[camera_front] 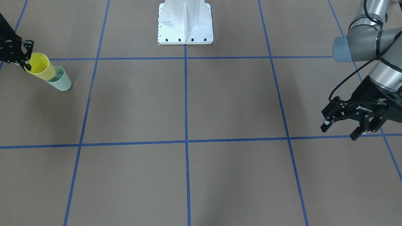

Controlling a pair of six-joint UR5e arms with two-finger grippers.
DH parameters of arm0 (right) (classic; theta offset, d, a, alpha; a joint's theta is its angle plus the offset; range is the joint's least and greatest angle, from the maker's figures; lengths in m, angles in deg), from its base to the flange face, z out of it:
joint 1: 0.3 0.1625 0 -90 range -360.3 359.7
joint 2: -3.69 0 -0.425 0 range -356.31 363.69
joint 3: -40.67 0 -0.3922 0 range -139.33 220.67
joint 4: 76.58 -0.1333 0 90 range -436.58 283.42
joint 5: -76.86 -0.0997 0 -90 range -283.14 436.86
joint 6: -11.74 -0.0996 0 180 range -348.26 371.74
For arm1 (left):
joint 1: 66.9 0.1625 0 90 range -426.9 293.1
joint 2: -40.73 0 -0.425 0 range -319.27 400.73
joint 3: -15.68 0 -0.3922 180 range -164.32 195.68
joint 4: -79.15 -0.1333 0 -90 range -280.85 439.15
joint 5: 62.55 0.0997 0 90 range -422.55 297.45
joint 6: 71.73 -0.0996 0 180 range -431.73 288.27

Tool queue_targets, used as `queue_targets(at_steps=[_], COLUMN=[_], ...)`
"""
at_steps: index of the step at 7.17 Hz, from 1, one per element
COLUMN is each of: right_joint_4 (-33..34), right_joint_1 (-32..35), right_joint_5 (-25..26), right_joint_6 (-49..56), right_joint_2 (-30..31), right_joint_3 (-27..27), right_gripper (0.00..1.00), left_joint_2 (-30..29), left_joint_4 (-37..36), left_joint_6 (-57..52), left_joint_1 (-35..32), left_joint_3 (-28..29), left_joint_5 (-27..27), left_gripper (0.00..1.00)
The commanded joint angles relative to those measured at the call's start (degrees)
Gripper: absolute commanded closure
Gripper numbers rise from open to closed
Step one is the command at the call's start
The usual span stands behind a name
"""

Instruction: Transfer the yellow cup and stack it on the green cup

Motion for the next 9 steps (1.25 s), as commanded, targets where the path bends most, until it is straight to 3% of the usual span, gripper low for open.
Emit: queue_targets(at_steps=[1,8,9], right_joint_4=[0.0,0.0,0.0], right_joint_1=[-0.7,-2.2,-2.7], right_joint_5=[0.3,-0.2,-0.1], right_joint_6=[-0.1,-0.1,-0.1], right_joint_2=[-0.3,-0.5,-0.8], right_joint_3=[1.0,2.1,2.3], right_gripper=[1.0,1.0,0.91], left_joint_2=[0.0,0.7,0.7], left_joint_4=[0.1,0.1,0.1], left_joint_6=[-0.2,-0.2,-0.3], left_joint_1=[-0.3,-0.8,-0.8], left_joint_3=[0.8,0.9,0.9], left_joint_5=[-0.4,-0.4,-0.4], left_gripper=[0.0,0.0,0.0])
